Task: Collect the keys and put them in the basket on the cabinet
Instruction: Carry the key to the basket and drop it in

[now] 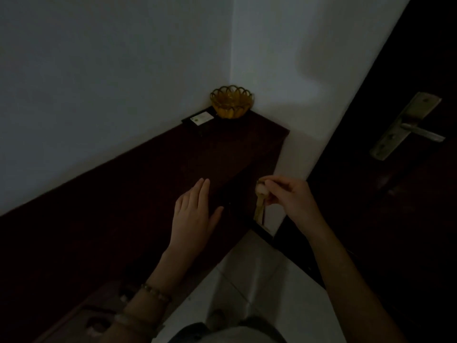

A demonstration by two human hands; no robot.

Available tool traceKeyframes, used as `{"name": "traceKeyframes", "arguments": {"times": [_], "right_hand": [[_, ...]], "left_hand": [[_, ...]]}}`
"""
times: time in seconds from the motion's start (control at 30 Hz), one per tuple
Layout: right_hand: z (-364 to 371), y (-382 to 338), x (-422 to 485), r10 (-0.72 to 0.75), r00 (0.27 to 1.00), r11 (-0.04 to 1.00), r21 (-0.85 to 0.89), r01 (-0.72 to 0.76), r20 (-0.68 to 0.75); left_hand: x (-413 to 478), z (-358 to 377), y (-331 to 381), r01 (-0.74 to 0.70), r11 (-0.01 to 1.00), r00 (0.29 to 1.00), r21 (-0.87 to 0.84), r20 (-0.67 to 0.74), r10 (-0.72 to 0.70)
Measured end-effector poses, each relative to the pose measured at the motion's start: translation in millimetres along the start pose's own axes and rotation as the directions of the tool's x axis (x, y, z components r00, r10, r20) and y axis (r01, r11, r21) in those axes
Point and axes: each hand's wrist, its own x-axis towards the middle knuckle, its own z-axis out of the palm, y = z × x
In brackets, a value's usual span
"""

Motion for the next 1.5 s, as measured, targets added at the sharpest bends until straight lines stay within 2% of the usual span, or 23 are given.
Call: {"name": "traceKeyframes", "arguments": {"times": [0.5,0.83,1.0,1.1,1.23,1.33,1.5], "right_hand": [[-7.6,7.1,219.4,-0.020,0.993,1.000,-0.016,0.022,0.116],[-24.9,7.9,410.5,-0.084,0.986,0.996,-0.012,0.087,0.144],[-12.0,31.4,484.0,-0.040,0.982,0.988,-0.141,0.067,0.186],[0.0,40.8,506.9,0.033,0.961,0.966,-0.255,0.040,0.276],[13.2,54.2,521.2,0.067,0.917,0.883,-0.451,0.129,0.394],[17.8,62.5,527.0,0.085,0.916,0.826,-0.543,0.155,0.391],[17.4,61.1,527.7,0.007,0.910,0.693,-0.659,0.294,0.414]], "left_hand": [[159.6,37.5,-22.3,0.115,0.993,0.989,-0.028,-0.094,-0.117],[258.2,67.7,-15.3,0.319,0.947,0.941,0.029,-0.129,-0.313],[285.0,79.1,-15.0,0.402,0.914,0.909,0.048,-0.139,-0.393],[295.3,82.9,-17.4,0.440,0.896,0.893,0.059,-0.141,-0.428],[299.4,86.5,-21.0,0.489,0.870,0.869,0.070,-0.133,-0.477],[300.7,89.7,-21.2,0.502,0.862,0.862,0.074,-0.123,-0.491],[302.6,95.4,-19.2,0.496,0.863,0.868,0.098,-0.090,-0.489]]}}
